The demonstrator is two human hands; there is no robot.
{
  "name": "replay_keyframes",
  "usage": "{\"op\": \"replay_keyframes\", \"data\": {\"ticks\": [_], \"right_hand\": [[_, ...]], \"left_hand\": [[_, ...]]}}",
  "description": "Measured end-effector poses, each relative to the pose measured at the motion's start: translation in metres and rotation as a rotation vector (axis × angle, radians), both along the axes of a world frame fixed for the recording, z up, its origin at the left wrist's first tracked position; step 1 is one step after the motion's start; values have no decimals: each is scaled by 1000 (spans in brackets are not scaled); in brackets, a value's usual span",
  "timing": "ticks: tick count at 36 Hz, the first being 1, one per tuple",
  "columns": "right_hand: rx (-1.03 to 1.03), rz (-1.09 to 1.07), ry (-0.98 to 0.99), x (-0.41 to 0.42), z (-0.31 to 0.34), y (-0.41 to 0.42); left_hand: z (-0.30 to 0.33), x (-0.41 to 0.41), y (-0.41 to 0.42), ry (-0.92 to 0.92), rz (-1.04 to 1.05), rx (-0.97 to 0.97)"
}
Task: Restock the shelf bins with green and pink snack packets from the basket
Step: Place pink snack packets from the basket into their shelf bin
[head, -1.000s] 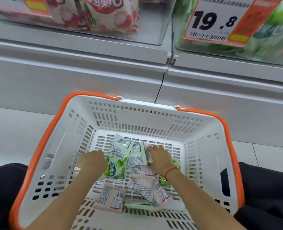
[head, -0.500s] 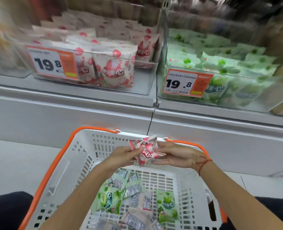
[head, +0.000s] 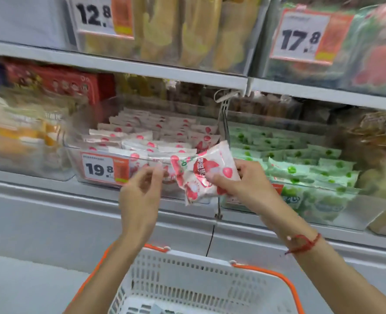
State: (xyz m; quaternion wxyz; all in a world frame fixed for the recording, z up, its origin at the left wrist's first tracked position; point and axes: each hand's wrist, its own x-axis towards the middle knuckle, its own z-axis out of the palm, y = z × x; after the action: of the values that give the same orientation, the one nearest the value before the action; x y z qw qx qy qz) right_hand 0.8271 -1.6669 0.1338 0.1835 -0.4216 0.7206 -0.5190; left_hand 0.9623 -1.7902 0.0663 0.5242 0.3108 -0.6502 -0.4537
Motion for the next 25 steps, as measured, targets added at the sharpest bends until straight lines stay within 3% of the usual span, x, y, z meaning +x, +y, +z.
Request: {"op": "replay_keyframes", "data": {"ticks": [3,6,8,10,15,19,25], "right_hand": [[-55,-87,42,-11,20,-5],[-49,-144,155,-25,29,-14],[-43,-193,269,-34,33,-23],[-22,-253,434,-41,39,-34],[89,-301,827,-46,51,-72],[381,-259,1126,-44,62,-103],[760,-131,1107,-32,72,-141]], "left_hand": [[32,-14,-26,-248,122,-286],[56,-34,-46,-600,17,-563],[60,-45,-57,-827,-57,-643],[59,-50,-64,-954,-93,-606],[57,-52,-65,-979,-28,-628],[52,-53,-66,-949,-14,-618],[48,-51,-68,-938,-39,-618]]}}
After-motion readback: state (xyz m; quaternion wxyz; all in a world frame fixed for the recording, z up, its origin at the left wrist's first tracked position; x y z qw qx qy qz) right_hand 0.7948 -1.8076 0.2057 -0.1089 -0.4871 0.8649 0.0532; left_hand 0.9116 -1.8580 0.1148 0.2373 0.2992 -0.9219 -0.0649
